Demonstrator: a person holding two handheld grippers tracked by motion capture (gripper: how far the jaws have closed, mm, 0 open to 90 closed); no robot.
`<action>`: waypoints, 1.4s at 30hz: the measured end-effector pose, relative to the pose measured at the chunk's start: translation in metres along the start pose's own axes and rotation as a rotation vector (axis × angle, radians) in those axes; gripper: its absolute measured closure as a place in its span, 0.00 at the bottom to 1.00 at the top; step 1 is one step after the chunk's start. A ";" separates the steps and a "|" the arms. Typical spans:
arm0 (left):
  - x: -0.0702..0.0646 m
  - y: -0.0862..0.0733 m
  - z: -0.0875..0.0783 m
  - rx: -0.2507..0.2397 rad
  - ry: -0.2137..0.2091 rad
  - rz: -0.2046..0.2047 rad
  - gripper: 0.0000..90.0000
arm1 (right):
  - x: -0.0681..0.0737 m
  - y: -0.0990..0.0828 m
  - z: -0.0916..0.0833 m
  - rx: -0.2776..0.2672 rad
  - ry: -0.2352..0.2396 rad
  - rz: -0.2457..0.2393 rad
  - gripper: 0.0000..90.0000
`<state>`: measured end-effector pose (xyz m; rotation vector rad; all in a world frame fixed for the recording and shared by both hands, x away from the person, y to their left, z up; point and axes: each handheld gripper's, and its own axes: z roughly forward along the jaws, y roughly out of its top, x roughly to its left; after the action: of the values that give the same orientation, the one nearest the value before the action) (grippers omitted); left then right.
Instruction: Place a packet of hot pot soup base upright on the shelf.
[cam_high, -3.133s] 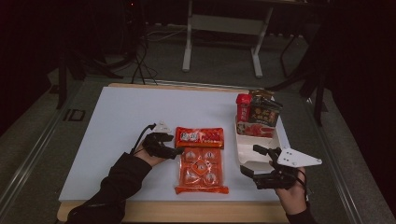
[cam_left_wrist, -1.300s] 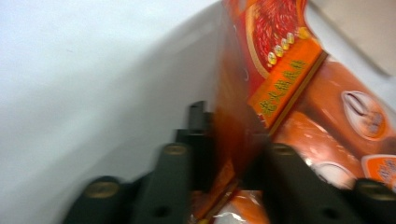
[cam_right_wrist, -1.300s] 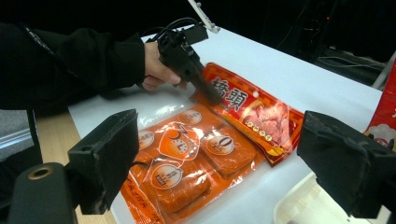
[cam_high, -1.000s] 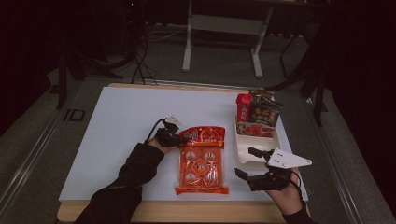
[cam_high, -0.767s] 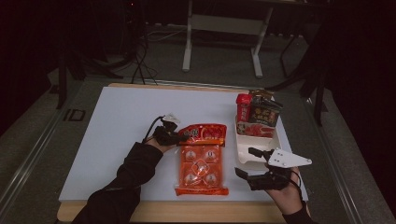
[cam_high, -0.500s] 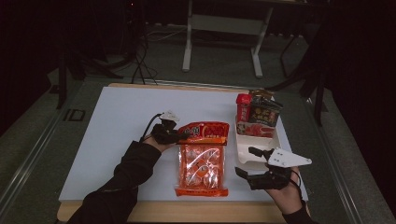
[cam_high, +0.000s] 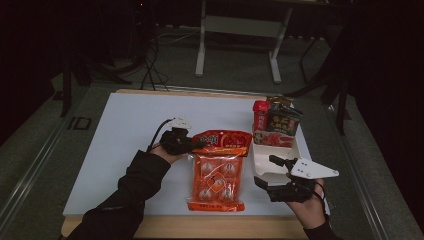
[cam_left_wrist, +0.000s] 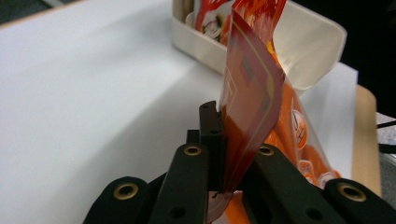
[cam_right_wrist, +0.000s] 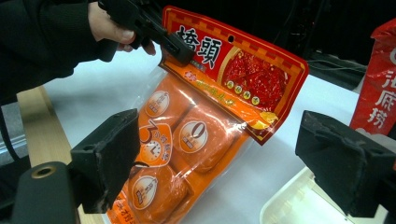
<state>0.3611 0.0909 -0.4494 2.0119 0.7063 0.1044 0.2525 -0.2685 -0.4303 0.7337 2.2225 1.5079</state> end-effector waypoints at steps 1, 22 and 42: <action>-0.002 0.001 -0.001 -0.005 -0.003 0.009 1.00 | 0.000 0.001 -0.001 -0.002 -0.005 -0.001 0.15; -0.026 0.000 -0.023 -0.109 -0.118 0.046 1.00 | -0.016 0.021 0.018 -0.023 0.018 0.030 0.14; -0.045 0.001 -0.032 -0.148 -0.169 0.087 1.00 | -0.020 0.017 0.055 0.047 0.124 0.075 0.46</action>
<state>0.3131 0.0922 -0.4224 1.8839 0.4896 0.0368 0.3031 -0.2341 -0.4347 0.7643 2.3526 1.5814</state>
